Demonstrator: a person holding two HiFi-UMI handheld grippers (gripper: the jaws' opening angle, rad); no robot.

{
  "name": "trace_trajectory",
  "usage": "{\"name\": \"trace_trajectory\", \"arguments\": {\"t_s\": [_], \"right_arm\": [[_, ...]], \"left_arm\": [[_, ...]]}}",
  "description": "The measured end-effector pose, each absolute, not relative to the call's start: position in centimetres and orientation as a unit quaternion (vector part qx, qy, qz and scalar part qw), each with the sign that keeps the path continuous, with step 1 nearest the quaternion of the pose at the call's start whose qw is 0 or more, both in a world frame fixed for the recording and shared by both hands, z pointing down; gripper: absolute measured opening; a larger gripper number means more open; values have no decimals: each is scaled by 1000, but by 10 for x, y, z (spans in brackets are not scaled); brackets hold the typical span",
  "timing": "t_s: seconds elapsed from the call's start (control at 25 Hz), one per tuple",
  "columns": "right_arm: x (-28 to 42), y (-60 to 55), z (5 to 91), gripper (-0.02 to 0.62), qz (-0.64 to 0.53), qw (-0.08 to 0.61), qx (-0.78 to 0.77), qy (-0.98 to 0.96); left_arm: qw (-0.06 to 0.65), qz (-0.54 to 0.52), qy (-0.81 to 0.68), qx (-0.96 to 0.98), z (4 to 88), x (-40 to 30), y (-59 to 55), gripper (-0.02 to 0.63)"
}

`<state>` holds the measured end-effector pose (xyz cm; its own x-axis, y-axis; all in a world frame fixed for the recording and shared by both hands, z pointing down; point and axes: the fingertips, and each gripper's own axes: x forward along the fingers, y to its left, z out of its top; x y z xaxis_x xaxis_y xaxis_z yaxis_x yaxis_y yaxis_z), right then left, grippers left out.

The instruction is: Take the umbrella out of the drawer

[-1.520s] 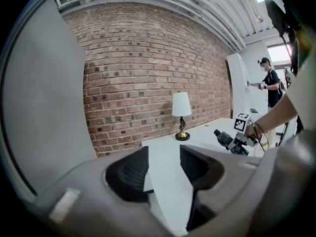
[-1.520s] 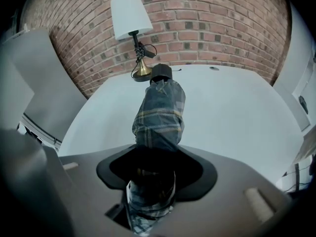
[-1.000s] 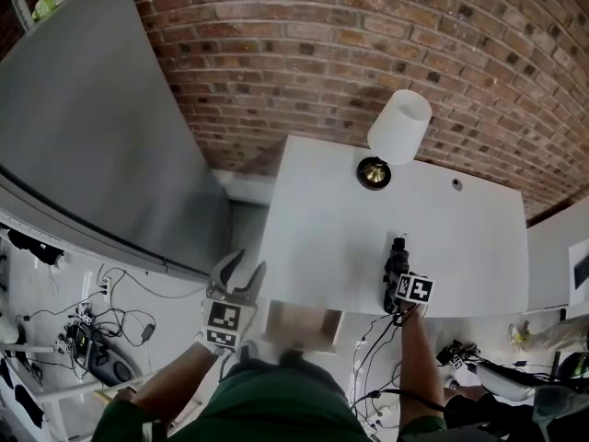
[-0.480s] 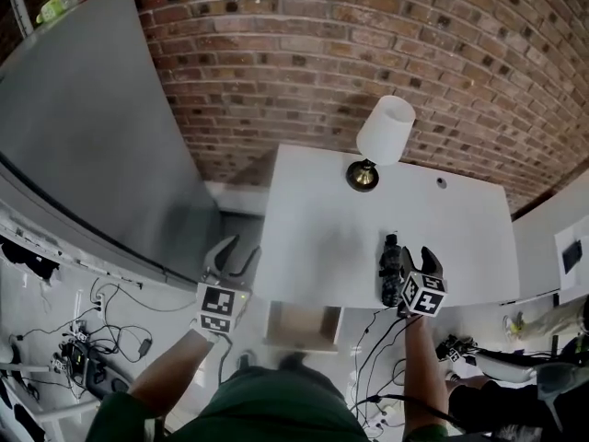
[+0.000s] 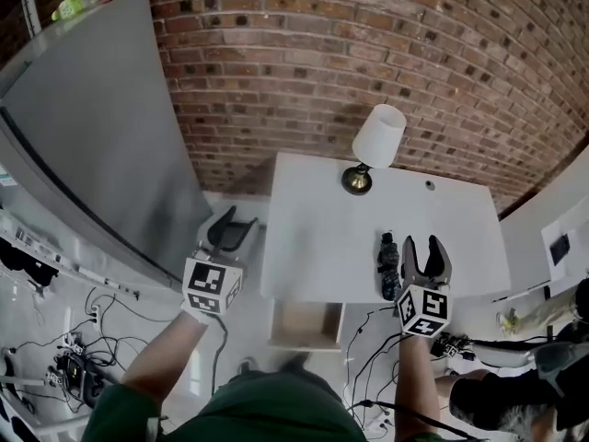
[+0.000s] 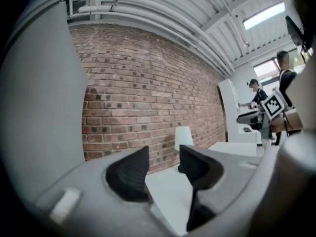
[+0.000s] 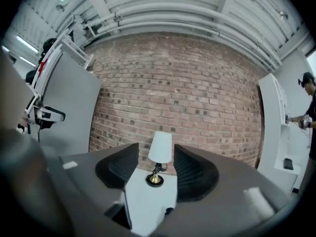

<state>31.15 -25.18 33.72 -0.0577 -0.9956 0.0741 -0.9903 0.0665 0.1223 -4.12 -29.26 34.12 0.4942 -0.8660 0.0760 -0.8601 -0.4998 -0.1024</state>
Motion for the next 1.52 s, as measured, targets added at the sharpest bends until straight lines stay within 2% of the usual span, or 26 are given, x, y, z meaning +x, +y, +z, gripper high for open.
{"name": "trace_trajectory", "arguments": {"t_s": [0.4, 0.6, 0.8, 1.08, 1.28, 1.36, 1.52], "right_arm": [[244, -198, 255, 222, -114, 34, 683, -721], [210, -172, 231, 179, -185, 46, 673, -715], [186, -157, 225, 179, -178, 38, 667, -723], [170, -140, 209, 179, -179, 3, 662, -727], [166, -136, 206, 178, -176, 6, 659, -731], [166, -137, 206, 122, -174, 12, 658, -733], [169, -137, 201, 112, -193, 18, 660, -726]], "left_arm": [[96, 8, 464, -880, 258, -39, -260, 192], [142, 44, 464, -873, 228, -44, -234, 192], [159, 68, 453, -874, 211, -53, -212, 155], [159, 87, 450, -874, 196, -63, -198, 155], [154, 77, 453, -875, 207, -67, -200, 146], [149, 74, 457, -874, 211, -67, -202, 143], [150, 75, 459, -873, 209, -62, -204, 141]]}}
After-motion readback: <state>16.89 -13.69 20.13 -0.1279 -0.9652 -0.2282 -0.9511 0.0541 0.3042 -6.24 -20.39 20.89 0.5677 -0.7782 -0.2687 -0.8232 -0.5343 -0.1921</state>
